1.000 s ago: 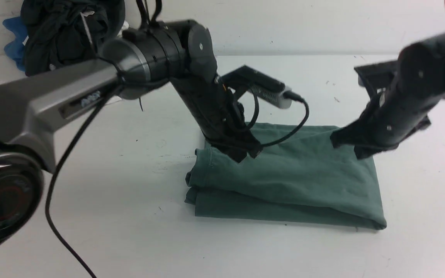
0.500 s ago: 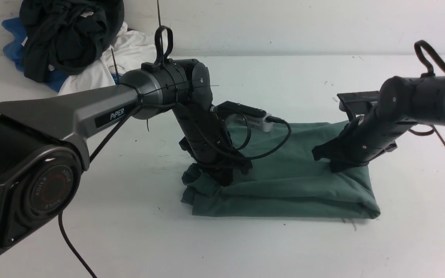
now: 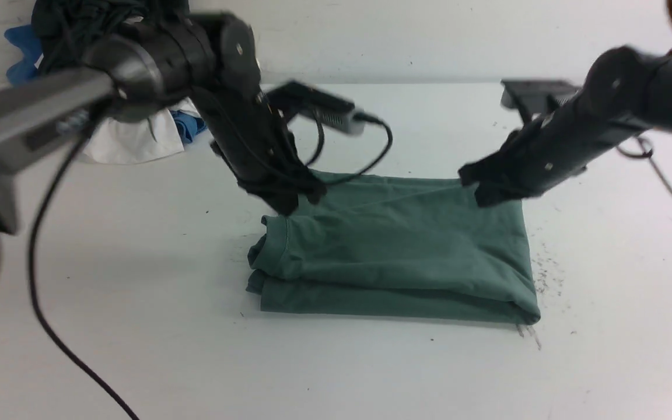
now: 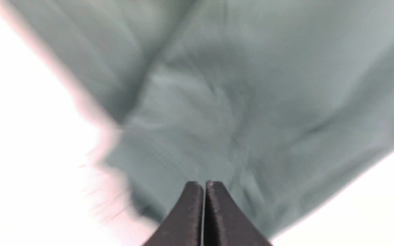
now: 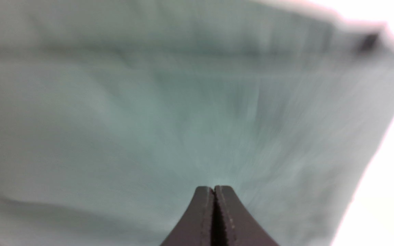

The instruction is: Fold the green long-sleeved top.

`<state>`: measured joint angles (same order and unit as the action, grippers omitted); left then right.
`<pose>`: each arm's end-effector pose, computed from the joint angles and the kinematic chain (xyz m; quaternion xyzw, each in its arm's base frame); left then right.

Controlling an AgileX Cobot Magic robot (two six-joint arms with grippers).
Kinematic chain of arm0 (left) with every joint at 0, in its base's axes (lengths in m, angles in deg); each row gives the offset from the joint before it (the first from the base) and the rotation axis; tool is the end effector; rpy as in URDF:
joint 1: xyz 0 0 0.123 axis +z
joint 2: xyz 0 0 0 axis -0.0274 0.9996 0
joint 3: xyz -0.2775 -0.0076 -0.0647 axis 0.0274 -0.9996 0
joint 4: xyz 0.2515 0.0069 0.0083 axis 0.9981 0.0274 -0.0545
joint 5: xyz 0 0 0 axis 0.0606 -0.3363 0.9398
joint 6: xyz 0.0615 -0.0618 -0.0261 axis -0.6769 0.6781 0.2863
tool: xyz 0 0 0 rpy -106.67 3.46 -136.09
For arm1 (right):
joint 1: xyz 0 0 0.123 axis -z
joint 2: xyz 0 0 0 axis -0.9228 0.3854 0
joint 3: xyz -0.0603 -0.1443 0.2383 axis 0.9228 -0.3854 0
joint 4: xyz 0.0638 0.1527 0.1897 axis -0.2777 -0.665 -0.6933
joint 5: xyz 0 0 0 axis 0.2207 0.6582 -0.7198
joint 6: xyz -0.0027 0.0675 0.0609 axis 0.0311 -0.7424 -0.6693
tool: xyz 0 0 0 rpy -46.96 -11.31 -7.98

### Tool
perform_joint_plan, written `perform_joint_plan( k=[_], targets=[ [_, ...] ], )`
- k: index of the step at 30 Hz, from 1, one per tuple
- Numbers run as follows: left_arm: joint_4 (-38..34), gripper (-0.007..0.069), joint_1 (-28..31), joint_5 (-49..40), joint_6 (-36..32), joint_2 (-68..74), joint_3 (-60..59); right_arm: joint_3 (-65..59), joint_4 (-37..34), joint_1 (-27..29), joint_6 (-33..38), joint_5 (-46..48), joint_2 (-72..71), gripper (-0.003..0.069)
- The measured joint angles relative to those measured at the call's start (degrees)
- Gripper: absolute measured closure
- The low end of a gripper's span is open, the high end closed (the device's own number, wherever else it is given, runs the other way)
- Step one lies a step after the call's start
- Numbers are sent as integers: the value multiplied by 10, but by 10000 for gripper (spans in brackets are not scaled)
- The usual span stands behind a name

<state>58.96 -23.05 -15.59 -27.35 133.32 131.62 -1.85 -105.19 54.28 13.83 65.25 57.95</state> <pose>0.3934 -0.1719 0.2872 0.3189 0.9240 -0.0975 0.1872 0.3933 0.1124 0.2566 -0.1558 0.9503 0.1331 0.2344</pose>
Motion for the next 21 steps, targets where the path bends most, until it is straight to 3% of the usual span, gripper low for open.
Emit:
perform_joint_plan(
  k=[8, 21],
  targets=[
    [104, 631, -1, -54, 52, -234, -46, -10, 30, 0, 2, 0, -238, 673],
    [132, 631, -1, 65, 94, -591, -468, -320, 30, 0, 2, -194, -575, 673]
  ],
)
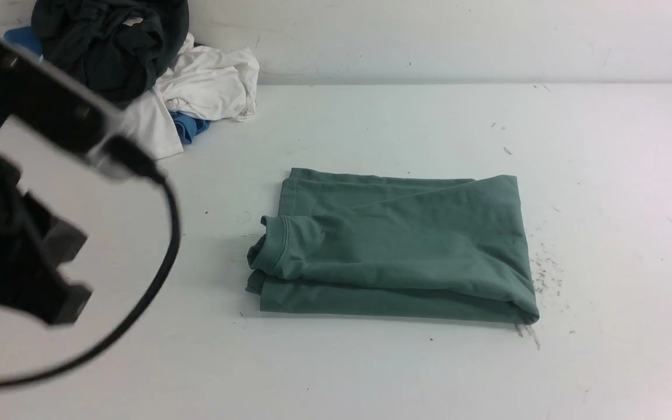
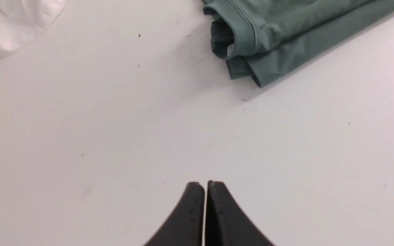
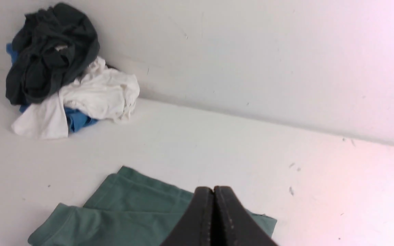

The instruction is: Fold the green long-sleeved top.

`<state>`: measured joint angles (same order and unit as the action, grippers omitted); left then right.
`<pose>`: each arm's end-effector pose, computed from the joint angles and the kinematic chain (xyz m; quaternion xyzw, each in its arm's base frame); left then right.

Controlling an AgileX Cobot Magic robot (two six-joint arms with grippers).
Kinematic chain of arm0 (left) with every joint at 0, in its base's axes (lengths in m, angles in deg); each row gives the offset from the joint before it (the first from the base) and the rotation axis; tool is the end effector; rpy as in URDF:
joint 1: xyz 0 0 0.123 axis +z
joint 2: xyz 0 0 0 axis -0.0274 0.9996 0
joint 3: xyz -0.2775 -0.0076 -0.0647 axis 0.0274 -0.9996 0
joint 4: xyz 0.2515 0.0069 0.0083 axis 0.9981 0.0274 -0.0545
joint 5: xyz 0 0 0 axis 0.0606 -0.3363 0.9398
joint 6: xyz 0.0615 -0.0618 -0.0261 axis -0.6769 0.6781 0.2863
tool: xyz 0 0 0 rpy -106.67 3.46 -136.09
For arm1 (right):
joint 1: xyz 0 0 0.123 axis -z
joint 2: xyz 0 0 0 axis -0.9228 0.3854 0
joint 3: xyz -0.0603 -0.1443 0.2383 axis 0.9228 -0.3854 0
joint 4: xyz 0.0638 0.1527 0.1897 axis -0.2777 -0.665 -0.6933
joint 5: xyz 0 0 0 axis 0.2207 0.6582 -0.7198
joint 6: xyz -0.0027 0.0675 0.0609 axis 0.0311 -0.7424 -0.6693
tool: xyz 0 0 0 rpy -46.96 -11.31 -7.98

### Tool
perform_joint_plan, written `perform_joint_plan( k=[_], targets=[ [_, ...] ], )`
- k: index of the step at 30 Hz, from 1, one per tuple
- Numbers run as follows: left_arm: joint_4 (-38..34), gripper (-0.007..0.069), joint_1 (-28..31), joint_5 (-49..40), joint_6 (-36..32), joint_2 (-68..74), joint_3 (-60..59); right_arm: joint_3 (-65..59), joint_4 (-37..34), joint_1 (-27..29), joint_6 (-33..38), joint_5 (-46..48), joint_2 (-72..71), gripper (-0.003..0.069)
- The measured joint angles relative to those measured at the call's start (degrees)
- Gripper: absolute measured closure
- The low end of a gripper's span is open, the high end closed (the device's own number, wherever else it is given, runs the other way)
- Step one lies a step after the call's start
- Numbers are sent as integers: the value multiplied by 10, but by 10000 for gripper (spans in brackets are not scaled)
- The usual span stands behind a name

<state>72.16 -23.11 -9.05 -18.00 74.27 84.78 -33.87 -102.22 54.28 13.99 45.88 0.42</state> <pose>0.1567 -0.0591 0.3576 0.2614 0.9006 -0.0176 0.3469 0.1682 0.0503 0.3993 -0.1371 0.7919 0.1080 0.5852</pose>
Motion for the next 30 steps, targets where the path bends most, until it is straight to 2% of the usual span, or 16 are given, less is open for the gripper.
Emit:
perform_joint_plan(
  k=[4, 12, 19, 30],
  targets=[
    [1, 631, 0, 47, 26, -154, -131, -101, -1, 0, 0, -60, -115, 673],
    [16, 631, 0, 106, 85, -389, -300, -179, -2, 0, 0, -81, -277, 673],
    [52, 631, 0, 121, 89, -435, -314, -183, -2, 0, 0, -86, -301, 674],
    [53, 631, 0, 121, 89, -436, -314, -183, -2, 0, 0, -85, -303, 674]
  ],
)
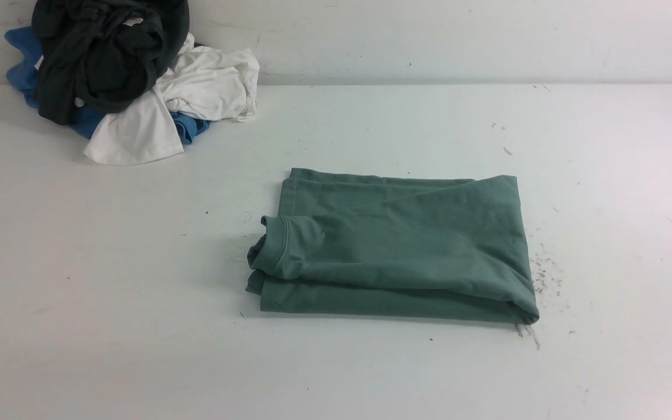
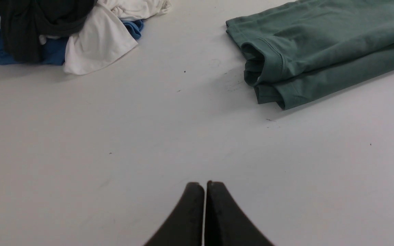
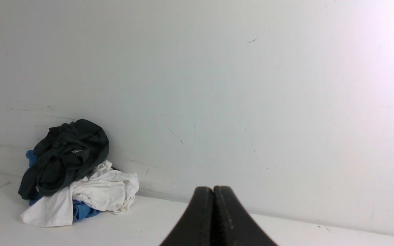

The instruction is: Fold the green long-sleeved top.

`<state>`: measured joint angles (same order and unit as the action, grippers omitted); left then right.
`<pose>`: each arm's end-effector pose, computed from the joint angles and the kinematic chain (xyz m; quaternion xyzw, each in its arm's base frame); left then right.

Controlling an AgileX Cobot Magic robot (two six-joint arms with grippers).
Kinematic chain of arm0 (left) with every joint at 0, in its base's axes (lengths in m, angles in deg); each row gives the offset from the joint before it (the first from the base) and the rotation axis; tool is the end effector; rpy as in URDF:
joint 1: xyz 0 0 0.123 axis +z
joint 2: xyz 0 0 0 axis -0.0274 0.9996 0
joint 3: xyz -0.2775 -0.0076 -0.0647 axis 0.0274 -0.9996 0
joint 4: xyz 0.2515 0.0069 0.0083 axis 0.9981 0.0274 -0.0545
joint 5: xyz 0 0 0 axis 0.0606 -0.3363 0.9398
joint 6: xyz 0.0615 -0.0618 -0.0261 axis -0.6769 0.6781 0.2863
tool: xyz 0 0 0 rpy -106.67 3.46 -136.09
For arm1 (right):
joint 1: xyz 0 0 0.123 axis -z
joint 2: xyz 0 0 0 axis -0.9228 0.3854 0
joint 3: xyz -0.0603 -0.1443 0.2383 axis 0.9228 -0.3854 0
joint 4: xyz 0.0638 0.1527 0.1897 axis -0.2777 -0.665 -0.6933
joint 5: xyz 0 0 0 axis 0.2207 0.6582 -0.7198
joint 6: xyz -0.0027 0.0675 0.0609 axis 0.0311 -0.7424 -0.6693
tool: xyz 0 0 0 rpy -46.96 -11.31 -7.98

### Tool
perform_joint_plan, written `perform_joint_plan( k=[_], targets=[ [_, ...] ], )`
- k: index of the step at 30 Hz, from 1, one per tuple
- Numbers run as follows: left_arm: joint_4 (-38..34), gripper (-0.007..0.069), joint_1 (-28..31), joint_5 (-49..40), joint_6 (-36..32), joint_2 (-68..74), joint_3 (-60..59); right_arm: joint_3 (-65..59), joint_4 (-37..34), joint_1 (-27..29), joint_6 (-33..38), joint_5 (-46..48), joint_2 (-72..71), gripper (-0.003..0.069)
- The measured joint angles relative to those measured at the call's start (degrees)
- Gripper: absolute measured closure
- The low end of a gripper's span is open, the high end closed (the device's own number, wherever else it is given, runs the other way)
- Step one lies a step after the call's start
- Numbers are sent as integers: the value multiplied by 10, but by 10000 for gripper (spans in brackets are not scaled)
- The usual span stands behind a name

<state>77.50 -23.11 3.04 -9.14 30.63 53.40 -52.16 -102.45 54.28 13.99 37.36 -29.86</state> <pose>0.0394 -0.0068 0.2756 0.1820 0.8221 -0.0324 0.5385 0.0579 0.0215 0.3695 -0.1116 0.6778 0.1093 0.7184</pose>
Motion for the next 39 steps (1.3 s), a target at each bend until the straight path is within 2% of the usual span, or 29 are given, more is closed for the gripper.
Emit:
perform_joint_plan(
  k=[17, 24, 27, 31, 34, 35, 39],
  targets=[
    [0, 631, 0, 0, 0, 0, 0, 0, 0, 0, 0, 0, 0, 674],
    [0, 631, 0, 0, 0, 0, 0, -9, 49, 0, 1, -4, 0, 674],
    [1, 631, 0, 0, 0, 0, 0, -65, 57, 3, 1, -14, -18, 674],
    [1, 631, 0, 0, 0, 0, 0, -144, 57, 31, -7, -35, -70, 674],
    [1, 631, 0, 0, 0, 0, 0, -242, 61, 96, -33, -59, -132, 674],
    [1, 631, 0, 0, 0, 0, 0, -242, 62, 100, -35, -59, -135, 674],
    [1, 631, 0, 0, 0, 0, 0, -339, 109, 179, -118, -54, -193, 674]
  ],
)
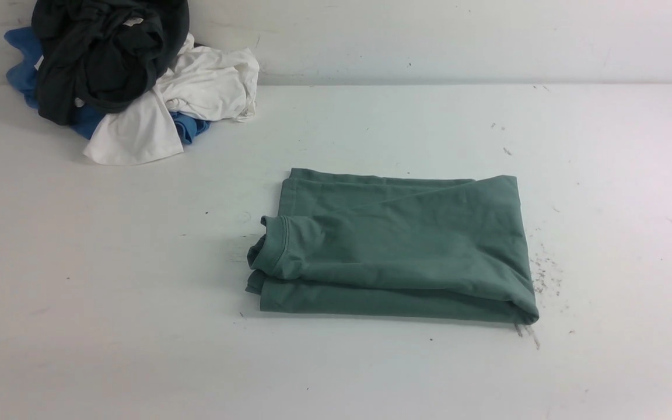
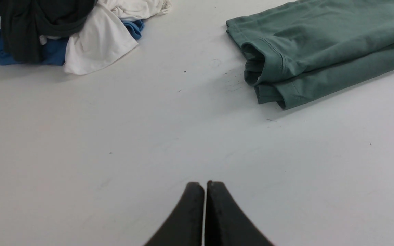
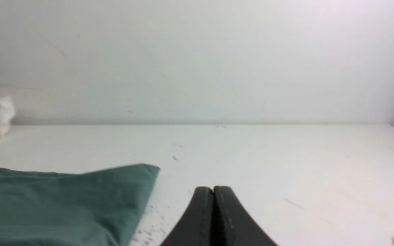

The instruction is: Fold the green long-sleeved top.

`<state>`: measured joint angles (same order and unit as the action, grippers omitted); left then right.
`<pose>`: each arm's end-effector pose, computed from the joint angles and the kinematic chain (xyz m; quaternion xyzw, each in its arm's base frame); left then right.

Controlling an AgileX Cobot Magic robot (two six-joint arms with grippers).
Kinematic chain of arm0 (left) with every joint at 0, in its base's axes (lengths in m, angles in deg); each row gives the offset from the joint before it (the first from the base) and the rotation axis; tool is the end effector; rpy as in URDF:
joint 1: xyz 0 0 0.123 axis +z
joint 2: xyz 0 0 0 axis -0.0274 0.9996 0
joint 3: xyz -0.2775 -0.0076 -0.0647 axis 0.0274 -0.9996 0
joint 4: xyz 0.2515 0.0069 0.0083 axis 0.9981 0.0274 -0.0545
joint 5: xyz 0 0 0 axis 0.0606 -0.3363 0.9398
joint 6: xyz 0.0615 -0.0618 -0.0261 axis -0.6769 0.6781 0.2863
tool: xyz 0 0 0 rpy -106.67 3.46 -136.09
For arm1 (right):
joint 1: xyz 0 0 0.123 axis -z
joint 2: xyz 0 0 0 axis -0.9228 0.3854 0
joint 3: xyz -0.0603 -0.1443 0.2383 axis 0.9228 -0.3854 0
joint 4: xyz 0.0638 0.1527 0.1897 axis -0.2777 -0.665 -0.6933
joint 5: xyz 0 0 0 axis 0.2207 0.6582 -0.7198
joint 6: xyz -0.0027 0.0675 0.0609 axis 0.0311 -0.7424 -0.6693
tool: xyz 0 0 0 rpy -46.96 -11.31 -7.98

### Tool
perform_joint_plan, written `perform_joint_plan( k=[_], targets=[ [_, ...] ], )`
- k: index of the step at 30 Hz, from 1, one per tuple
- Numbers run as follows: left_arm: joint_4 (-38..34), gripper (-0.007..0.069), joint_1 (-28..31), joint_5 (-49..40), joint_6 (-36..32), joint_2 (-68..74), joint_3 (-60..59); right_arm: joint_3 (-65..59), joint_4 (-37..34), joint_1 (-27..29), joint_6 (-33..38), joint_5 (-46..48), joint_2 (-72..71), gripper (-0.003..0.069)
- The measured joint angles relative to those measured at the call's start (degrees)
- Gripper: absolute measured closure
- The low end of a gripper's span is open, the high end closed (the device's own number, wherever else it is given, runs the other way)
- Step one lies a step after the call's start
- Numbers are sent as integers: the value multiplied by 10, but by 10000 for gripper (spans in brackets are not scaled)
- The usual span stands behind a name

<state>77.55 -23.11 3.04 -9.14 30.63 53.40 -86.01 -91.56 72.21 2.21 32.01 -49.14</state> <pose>0.0394 -0.0068 0.2756 0.1821 0.8221 -0.0320 0.5385 0.0539 -0.0029 0.2025 0.0332 0.7458 -0.0148 0.6652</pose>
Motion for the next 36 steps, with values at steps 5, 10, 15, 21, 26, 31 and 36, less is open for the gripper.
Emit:
perform_joint_plan(
  k=[5, 10, 15, 21, 26, 31, 36],
  targets=[
    [1, 631, 0, 0, 0, 0, 0, -34, 55, 17, -77, 20, -4, 674],
    [1, 631, 0, 0, 0, 0, 0, -34, 80, 17, -113, 60, -4, 674],
    [1, 631, 0, 0, 0, 0, 0, -33, 80, 17, -114, 64, -4, 674],
    [1, 631, 0, 0, 0, 0, 0, -33, 80, 17, -115, 64, -4, 674],
    [1, 631, 0, 0, 0, 0, 0, -33, 74, 17, -115, 64, -4, 674],
    [1, 631, 0, 0, 0, 0, 0, -33, 74, 17, -115, 64, -4, 674],
    [1, 631, 0, 0, 0, 0, 0, -33, 74, 17, -116, 65, -4, 674]
  ],
)
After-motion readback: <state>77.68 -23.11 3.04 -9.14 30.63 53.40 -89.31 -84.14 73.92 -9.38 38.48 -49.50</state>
